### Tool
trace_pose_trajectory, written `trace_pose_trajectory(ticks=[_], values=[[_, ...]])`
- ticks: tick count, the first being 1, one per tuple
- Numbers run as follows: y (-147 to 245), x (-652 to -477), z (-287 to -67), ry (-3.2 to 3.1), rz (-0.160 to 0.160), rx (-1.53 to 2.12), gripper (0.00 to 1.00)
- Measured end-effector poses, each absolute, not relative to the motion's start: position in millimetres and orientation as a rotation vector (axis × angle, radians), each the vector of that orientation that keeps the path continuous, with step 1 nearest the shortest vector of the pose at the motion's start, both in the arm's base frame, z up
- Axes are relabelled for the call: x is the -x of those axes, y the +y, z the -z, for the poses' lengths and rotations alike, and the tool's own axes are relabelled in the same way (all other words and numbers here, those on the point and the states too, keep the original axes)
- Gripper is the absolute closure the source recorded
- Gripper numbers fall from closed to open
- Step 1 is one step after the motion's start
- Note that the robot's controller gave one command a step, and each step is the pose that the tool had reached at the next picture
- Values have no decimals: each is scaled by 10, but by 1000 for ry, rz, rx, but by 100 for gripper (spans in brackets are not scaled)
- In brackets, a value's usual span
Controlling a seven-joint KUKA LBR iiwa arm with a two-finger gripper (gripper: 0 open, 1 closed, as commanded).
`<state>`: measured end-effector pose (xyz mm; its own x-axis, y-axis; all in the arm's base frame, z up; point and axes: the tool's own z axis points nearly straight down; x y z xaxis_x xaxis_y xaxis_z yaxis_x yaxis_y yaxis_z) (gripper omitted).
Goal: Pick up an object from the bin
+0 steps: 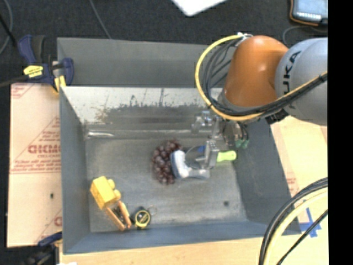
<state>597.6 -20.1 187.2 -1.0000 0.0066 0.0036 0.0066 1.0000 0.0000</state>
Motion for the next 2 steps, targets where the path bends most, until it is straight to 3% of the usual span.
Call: trace_pose_trajectory(ticks=[1, 2], values=[[-201, -5990, -1922, -3146, 0, 10, 0], [-601, -6087, -1399, -3148, -2, -115, 0]])
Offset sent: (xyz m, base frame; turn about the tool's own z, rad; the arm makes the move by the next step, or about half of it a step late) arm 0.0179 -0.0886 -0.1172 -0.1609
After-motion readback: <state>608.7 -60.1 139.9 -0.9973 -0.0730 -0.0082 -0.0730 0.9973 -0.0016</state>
